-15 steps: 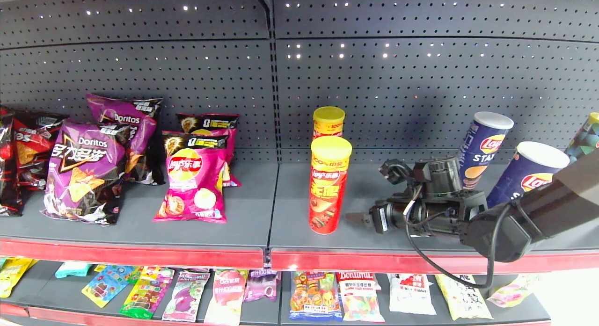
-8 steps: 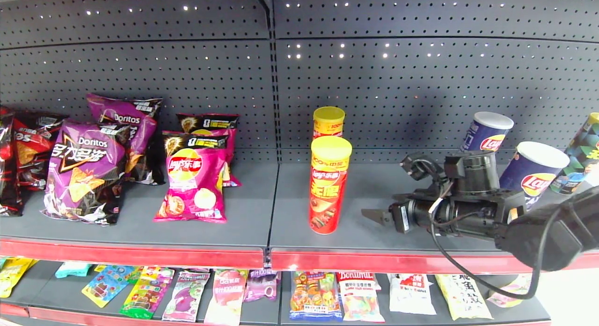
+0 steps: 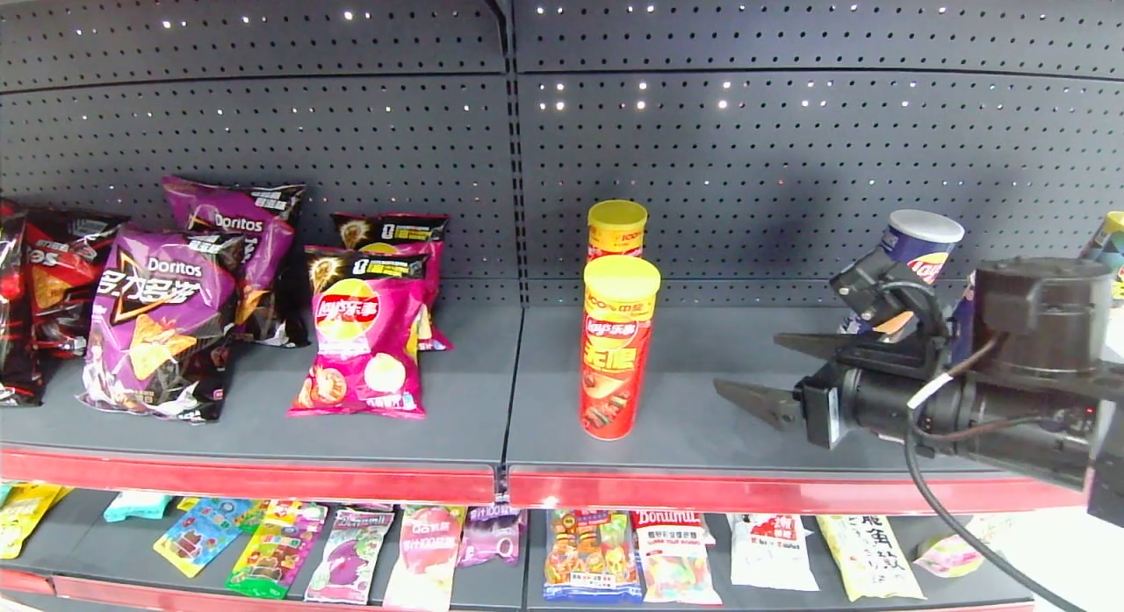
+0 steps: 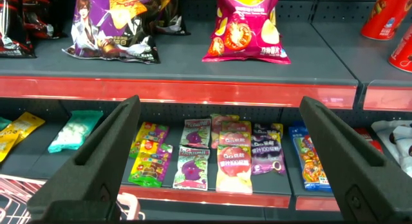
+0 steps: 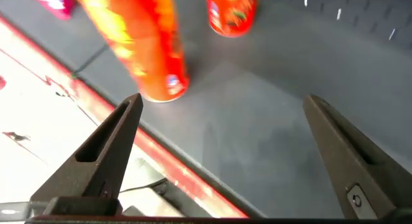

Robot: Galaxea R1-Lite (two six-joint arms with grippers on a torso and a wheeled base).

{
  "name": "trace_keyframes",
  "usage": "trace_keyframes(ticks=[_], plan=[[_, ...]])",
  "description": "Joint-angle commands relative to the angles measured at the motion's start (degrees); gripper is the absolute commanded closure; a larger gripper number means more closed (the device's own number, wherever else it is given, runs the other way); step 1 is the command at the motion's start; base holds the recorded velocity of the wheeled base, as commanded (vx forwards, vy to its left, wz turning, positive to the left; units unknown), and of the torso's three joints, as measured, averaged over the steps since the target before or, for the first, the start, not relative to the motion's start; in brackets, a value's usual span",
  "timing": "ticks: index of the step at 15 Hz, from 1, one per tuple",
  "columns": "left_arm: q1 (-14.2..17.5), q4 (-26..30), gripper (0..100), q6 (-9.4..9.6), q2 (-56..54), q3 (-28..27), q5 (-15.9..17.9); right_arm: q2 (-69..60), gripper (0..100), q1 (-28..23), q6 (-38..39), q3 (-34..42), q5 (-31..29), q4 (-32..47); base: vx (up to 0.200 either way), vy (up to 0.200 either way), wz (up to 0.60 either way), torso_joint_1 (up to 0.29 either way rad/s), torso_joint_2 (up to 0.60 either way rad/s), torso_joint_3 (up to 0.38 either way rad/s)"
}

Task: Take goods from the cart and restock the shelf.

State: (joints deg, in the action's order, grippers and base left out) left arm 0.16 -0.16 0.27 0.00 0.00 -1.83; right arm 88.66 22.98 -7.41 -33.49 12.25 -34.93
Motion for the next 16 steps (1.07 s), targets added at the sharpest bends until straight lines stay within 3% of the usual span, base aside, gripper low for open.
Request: trace_keyframes(ticks=[1,4,6,8,10,12,16], plan=[[0.02,-0.02,0,0.0,0.09,0.0,-0.02,-8.51,0,0.4,-3.13,2.81,1.46,0.03,0.0,0.0,0.0,0.0,0.0,0.0],[0.02,-0.02,0,0.08,0.09,0.0,-0.02,-16.94,0,-1.27,-4.28,0.0,2.78,3.55,0.0,0.0,0.0,0.0,0.0,0.0],[0.02,-0.02,0,0.08,0.09,0.0,-0.02,-21.16,0,-6.9,-4.89,-2.28,2.78,8.91,0.0,0.0,0.0,0.0,0.0,0.0],[0.02,-0.02,0,0.0,0.09,0.0,-0.02,-29.51,0,-18.67,-4.98,-4.31,1.11,26.22,0.0,0.0,0.0,0.0,0.0,0.0],[0.02,-0.02,0,0.08,0.09,0.0,-0.02,-35.84,0,-23.16,-3.4,-2.64,-0.3,35.98,0.0,0.0,0.0,0.0,0.0,0.0],[0.02,-0.02,0,0.0,0.09,0.0,-0.02,-41.64,0,-23.95,1.08,1.14,-2.32,38.71,0.0,0.0,0.0,0.0,0.0,0.0],[0.02,-0.02,0,0.08,0.09,0.0,-0.02,-48.58,0,-29.31,-0.15,6.42,-4.61,39.58,0.0,0.0,0.0,0.0,0.0,0.0]])
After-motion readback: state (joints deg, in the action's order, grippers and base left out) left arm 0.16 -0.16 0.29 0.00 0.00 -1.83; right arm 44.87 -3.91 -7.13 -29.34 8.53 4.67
